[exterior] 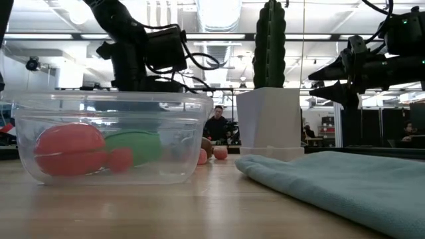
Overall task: Pick and placing Produce into tupperware
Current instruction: Put the pink peach into the transparent bin
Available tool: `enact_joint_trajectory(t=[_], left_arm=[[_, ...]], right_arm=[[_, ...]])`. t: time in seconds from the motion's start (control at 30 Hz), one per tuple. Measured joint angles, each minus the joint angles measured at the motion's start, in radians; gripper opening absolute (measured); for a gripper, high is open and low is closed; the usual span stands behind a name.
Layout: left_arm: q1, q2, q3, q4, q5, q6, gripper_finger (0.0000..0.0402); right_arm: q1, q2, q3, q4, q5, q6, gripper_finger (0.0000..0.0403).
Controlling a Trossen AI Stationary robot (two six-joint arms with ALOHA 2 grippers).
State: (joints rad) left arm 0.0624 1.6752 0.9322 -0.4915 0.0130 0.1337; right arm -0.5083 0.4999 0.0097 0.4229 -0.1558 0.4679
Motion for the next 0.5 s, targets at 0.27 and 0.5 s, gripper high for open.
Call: enact_joint_trajectory(t=[0.27,0.5], left_arm=[[0.001,0.015,-0.002,0.016,0.001,-0.001,0.0120],[0.001,0.017,0.000,0.014,0.000,-0.001,0.0120]], right_arm=[[0.000,0.000,0.000,0.000,0.000,0.000,0.0233],[0.000,0.000,0.000,0.000,0.000,0.000,0.0233]])
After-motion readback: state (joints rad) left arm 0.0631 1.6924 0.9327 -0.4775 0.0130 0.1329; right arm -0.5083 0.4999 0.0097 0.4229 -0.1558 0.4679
